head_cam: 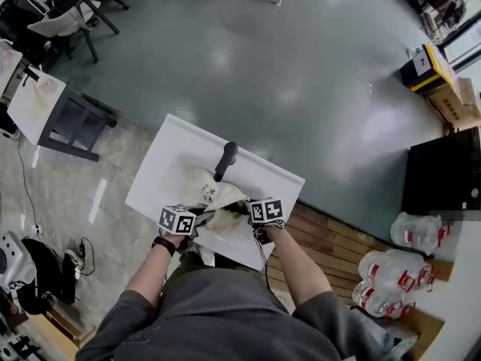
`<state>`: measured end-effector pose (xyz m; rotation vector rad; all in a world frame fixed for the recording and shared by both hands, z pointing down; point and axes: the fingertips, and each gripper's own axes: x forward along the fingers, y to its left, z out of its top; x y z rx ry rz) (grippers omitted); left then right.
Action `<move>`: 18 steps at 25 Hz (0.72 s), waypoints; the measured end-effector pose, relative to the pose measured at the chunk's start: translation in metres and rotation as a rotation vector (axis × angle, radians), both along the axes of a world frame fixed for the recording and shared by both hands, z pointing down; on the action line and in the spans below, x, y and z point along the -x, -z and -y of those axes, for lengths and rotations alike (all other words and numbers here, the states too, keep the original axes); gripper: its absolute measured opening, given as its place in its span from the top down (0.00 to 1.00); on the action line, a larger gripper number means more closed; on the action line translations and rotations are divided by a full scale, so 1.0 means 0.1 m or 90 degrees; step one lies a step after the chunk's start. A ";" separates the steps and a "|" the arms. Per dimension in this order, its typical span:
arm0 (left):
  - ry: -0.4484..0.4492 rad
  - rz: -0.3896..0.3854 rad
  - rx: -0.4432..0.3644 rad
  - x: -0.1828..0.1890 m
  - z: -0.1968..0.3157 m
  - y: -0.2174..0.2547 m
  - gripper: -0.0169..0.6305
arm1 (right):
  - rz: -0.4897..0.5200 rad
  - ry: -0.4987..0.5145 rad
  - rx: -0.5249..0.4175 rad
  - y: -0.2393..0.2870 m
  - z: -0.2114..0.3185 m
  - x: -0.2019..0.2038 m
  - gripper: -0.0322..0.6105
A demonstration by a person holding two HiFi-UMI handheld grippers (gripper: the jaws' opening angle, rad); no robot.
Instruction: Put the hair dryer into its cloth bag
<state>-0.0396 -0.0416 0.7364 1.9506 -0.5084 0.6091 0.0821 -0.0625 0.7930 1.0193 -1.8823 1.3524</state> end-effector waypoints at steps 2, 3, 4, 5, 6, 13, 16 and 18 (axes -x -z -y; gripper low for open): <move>-0.004 0.003 0.005 -0.04 -0.02 -0.04 0.89 | -0.003 -0.008 0.006 -0.04 -0.01 -0.02 0.93; -0.006 0.004 0.008 -0.06 -0.03 -0.05 0.88 | -0.005 -0.012 0.009 -0.05 -0.01 -0.03 0.93; -0.009 0.004 0.011 -0.08 -0.04 -0.06 0.88 | -0.008 -0.014 0.012 -0.06 0.00 -0.04 0.92; -0.012 0.005 0.014 -0.08 -0.05 -0.07 0.87 | -0.014 -0.012 0.015 -0.05 0.00 -0.04 0.92; -0.016 0.006 0.016 -0.08 -0.06 -0.08 0.86 | -0.021 -0.008 0.016 -0.05 0.01 -0.05 0.92; -0.057 -0.032 0.028 -0.17 -0.19 0.02 0.81 | -0.047 -0.037 -0.011 0.12 0.06 -0.31 0.88; -0.120 -0.073 0.030 -0.40 -0.38 0.13 0.79 | -0.046 -0.079 -0.026 0.23 0.06 -0.48 0.88; -0.140 -0.081 0.022 -0.46 -0.43 0.18 0.74 | -0.052 -0.094 -0.048 0.34 0.07 -0.57 0.88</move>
